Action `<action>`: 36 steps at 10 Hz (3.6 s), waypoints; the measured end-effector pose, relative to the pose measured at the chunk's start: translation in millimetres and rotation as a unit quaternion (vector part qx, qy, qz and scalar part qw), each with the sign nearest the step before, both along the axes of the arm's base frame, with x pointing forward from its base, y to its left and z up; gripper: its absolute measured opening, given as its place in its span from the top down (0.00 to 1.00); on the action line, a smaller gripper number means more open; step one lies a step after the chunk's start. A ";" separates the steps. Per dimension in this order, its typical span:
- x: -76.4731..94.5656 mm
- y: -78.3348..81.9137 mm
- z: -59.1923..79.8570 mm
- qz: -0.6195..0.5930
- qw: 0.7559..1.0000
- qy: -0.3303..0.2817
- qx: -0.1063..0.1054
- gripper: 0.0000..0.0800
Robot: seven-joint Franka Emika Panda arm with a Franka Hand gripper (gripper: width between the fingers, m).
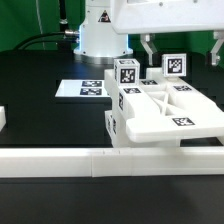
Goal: Assemble chair
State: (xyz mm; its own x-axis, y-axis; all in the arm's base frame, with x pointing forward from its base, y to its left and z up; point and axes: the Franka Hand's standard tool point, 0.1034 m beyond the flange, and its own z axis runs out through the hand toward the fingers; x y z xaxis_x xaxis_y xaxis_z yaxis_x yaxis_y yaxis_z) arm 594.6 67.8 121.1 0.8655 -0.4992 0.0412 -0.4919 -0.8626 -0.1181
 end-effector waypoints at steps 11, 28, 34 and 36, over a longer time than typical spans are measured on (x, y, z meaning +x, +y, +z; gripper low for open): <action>0.4 -19.3 -3.0 0.175 0.984 -0.018 -0.020 0.64; 5.4 -17.8 -4.9 -0.438 0.894 0.001 0.099 0.34; 8.1 -16.5 -1.8 -0.224 0.972 -0.021 0.062 0.19; 8.4 -9.8 0.1 -0.075 0.997 -0.005 0.029 0.19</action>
Offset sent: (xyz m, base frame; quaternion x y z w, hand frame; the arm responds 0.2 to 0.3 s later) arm -0.0046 -0.0106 -0.0028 0.0174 0.0087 -0.1886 0.9819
